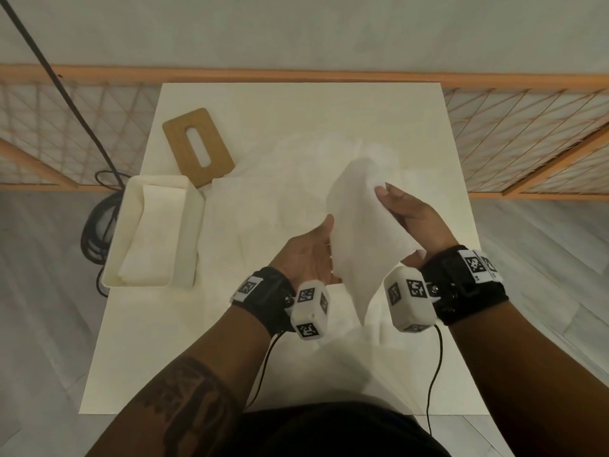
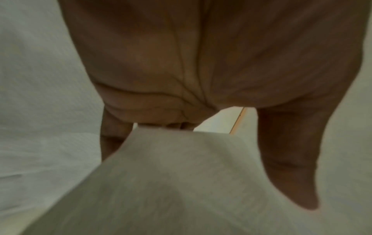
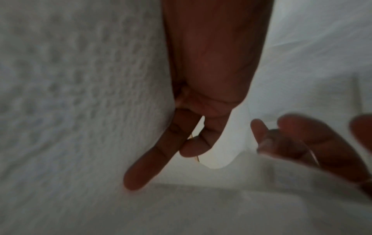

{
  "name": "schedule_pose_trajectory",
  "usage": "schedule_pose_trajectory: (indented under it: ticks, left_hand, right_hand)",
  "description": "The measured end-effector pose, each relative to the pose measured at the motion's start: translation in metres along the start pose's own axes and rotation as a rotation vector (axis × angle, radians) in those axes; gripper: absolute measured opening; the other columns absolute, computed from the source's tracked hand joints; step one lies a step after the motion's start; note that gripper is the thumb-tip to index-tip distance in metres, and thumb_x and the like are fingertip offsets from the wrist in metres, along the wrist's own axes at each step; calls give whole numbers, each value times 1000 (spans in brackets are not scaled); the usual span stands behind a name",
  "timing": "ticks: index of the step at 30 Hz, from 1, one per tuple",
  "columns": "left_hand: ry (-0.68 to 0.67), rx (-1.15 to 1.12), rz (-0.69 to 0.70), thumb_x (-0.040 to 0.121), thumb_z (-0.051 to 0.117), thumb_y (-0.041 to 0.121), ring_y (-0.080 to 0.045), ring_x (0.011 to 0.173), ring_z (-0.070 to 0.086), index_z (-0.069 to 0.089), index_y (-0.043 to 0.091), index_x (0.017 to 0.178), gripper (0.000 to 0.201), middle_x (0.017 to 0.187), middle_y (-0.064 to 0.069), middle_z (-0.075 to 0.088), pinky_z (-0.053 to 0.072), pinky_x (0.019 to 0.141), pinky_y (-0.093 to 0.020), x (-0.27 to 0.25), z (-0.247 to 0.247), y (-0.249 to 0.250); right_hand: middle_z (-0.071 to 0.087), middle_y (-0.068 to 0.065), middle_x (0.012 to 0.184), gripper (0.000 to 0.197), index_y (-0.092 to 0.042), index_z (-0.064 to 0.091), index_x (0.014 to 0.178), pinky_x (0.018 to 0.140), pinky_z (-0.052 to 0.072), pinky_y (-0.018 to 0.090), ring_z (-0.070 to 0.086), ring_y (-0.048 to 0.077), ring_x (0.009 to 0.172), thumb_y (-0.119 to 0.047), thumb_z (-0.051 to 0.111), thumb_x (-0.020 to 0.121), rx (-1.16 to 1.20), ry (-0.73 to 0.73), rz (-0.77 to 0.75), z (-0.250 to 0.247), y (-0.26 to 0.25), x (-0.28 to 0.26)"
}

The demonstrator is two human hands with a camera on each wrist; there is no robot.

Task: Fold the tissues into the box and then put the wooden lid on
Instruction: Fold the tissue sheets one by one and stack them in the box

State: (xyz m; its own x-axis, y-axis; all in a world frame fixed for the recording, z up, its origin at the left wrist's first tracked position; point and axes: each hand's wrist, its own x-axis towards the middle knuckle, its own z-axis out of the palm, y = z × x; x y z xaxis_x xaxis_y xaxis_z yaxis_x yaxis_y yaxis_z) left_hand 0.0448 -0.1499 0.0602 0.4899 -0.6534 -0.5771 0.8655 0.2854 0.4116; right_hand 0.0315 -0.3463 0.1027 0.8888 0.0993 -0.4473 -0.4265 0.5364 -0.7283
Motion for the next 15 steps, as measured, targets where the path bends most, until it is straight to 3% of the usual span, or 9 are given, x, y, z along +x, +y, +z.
schedule_pose_trajectory:
  ticks: [3,5,8,10,11,13,15]
  left_hand:
    - [68,-21,60,94,65,26,-32,110,69,62,4,132,44,125,-16,69,57,89,-44,-14,-5,-2]
    - [109,-13,118,96,63,19,-36,111,68,63,4,132,39,127,-19,67,57,89,-45,-23,-12,3]
    - [161,-33,249,95,60,18,-32,101,72,72,8,121,30,117,-16,72,60,81,-41,-37,-20,18]
    - [151,-35,320,96,57,12,-28,103,72,78,9,110,25,116,-14,74,60,85,-40,-47,-28,32]
    - [154,2,336,96,56,10,-28,106,71,76,8,114,27,119,-14,72,60,88,-40,-52,-33,40]
    - [206,169,342,97,55,7,-28,107,71,66,4,128,32,122,-15,71,60,86,-39,-58,-42,53]
    - [286,295,356,92,62,5,-27,105,72,63,2,129,37,118,-13,73,61,82,-35,-60,-57,61]
  right_hand:
    - [56,25,127,40,-1,53,137,106,42,58,55,40,116,-22,58,103,65,16,47,3,9,2]
    - [57,22,125,34,-6,55,133,107,41,55,54,38,115,-21,57,103,87,31,55,3,14,2]
    - [63,14,119,31,-6,55,133,90,56,40,62,30,106,-19,53,105,112,43,49,3,24,1]
    - [69,9,108,24,-10,60,124,71,59,33,71,22,90,-19,47,106,115,45,59,2,32,2]
    - [71,11,109,24,-11,61,124,70,60,34,72,23,90,-20,46,107,89,54,66,3,37,3]
    - [68,16,125,31,-9,59,132,83,61,43,70,30,104,-23,49,106,-5,64,81,2,47,8]
    - [65,16,134,36,-7,58,137,98,56,49,65,35,117,-22,54,105,-105,52,99,-1,54,13]
